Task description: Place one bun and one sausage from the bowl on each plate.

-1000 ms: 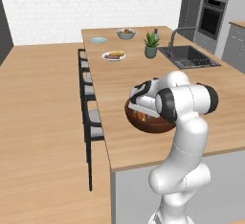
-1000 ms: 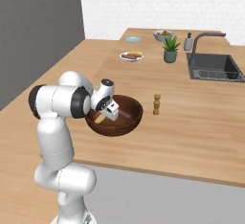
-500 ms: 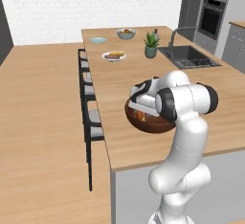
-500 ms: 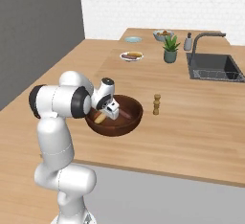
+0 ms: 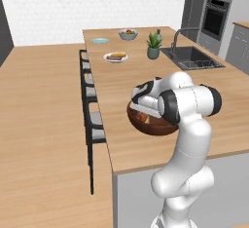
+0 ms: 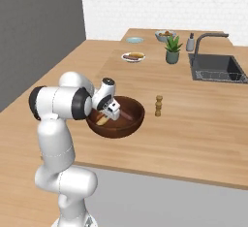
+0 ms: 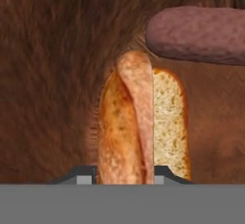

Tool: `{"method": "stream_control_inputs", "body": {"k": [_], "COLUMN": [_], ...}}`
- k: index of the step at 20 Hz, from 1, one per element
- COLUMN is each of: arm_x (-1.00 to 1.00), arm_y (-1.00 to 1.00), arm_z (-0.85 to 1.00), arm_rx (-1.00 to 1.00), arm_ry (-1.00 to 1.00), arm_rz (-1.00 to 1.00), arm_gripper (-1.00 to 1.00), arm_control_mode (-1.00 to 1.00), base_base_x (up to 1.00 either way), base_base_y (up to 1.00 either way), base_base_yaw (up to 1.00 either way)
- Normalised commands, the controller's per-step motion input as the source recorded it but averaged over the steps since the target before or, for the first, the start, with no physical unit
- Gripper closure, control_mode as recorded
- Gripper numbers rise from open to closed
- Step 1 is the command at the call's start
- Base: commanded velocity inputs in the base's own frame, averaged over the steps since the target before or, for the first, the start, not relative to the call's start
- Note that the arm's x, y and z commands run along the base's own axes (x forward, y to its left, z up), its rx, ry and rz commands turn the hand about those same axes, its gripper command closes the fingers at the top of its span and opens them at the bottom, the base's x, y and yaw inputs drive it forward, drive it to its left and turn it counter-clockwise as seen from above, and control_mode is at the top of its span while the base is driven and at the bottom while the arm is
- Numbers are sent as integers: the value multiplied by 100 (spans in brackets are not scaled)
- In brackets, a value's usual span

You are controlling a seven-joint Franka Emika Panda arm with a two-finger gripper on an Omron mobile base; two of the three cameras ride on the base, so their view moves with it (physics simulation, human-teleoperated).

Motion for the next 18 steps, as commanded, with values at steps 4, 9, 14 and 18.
{"method": "stream_control_inputs", "body": {"k": [4,9,14,18], "arm_x": [-4,-33,-70,-99], "arm_y": [0,0,-1,-2], "arm_z": [32,85,88,55], "arm_rx": [1,0,0,0], "arm_ry": [0,0,0,4], "arm_rz": [0,0,4,12], "arm_gripper": [100,100,100,100], "arm_control_mode": [-100,-100,-100,-100], "base_base_x": [0,0,0,0], "base_base_y": [0,0,0,0], "base_base_yaw": [0,0,0,0]}}
